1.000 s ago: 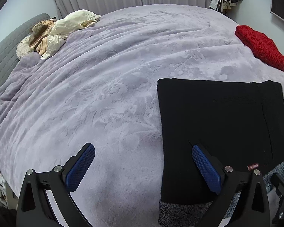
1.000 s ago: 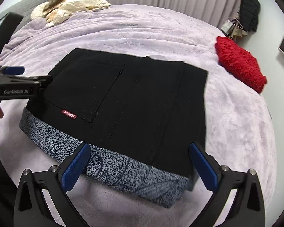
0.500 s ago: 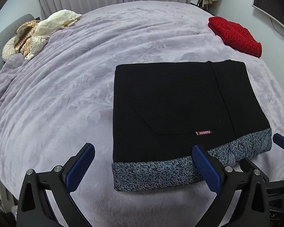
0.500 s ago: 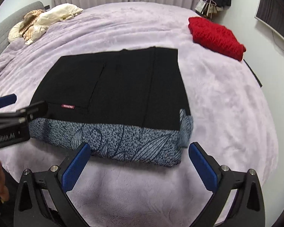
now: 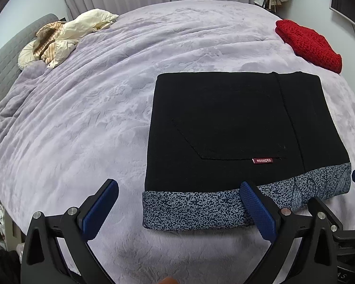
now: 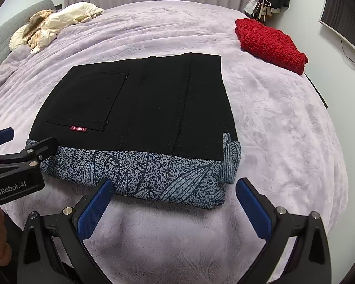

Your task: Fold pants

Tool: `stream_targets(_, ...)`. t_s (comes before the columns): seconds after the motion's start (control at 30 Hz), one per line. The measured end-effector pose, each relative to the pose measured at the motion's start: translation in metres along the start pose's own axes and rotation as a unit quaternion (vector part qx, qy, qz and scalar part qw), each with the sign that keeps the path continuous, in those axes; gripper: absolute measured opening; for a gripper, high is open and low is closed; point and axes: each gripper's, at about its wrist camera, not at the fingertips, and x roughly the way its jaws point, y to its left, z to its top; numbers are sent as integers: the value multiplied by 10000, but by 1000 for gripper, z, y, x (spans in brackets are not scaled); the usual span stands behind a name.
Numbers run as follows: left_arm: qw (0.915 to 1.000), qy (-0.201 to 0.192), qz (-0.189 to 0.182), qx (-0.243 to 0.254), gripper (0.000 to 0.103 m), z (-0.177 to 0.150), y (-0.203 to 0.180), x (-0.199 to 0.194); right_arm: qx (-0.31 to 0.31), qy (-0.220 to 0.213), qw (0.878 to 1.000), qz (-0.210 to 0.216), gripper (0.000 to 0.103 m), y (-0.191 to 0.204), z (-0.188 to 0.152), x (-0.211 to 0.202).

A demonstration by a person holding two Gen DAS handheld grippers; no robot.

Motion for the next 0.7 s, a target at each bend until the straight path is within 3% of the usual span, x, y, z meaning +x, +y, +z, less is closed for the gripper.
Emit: stream_targets(0.7,9998,87,-194,-39,103,0,2,2,-92,77,9999,-26,103,3,3,3)
